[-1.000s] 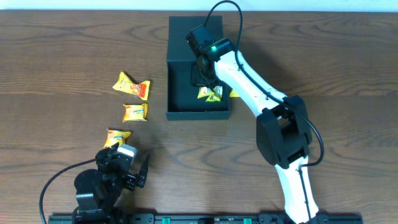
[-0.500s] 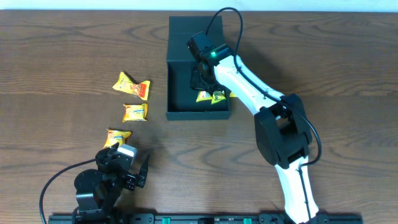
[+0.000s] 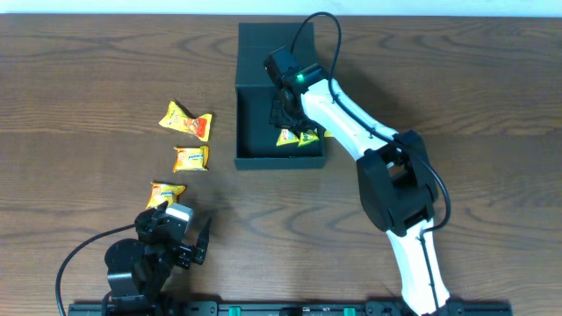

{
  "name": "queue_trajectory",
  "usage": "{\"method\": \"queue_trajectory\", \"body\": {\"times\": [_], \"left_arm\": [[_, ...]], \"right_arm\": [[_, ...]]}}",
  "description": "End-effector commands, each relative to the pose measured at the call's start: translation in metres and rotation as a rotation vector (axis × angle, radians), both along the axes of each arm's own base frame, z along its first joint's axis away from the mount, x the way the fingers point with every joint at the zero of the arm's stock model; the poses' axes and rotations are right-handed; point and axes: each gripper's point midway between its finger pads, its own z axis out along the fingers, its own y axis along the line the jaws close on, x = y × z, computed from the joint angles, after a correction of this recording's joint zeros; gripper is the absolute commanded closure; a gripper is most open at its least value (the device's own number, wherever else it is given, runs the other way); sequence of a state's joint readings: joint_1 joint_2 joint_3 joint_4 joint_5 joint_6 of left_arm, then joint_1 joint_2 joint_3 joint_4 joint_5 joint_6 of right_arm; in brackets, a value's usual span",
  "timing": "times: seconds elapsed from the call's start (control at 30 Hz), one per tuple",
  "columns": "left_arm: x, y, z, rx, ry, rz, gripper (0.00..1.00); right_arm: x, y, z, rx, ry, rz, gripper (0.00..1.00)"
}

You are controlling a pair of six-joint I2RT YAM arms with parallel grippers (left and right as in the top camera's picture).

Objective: Pack container
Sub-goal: 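Place the yellow Apollo packet into the box with the right gripper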

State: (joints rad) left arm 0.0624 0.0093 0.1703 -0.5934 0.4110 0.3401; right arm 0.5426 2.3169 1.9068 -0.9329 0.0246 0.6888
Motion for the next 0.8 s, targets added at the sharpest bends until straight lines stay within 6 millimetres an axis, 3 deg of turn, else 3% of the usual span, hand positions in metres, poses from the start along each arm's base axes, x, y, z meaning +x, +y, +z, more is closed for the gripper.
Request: {"method": "queue_trajectory", "body": {"times": [0.0, 0.03, 0.23, 0.53, 0.57, 0.7, 0.77], "left_arm": [[0.0, 0.0, -0.003, -0.002, 0.003, 0.0, 0.05], [0.0, 0.0, -0.003, -0.002, 0.003, 0.001, 0.05], [0.0, 0.0, -0.003, -0.002, 0.003, 0.001, 0.05], [0.0, 0.0, -0.003, -0.002, 0.003, 0.0, 0.05], [0.0, 0.0, -0.003, -0.002, 0.003, 0.0, 0.05], [0.0, 0.0, -0.003, -0.002, 0.003, 0.0, 0.05], [0.0, 0.0, -0.003, -0.002, 0.003, 0.0, 0.05]], "right_arm": [[0.0, -0.006, -0.01, -0.04, 0.001, -0.012, 0.53], [0.0, -0.006, -0.01, -0.04, 0.001, -0.012, 0.49], [0.007, -0.002, -0.003, -0.031, -0.026, 0.014, 0.49], [0.033, -0.005, 0.045, -0.078, -0.136, 0.026, 0.47], [0.034, -0.004, 0.052, -0.077, -0.142, 0.035, 0.51], [0.035, 0.006, 0.067, -0.067, -0.163, 0.115, 0.96], [0.029, 0.016, 0.066, -0.044, -0.148, 0.182, 0.98]]}}
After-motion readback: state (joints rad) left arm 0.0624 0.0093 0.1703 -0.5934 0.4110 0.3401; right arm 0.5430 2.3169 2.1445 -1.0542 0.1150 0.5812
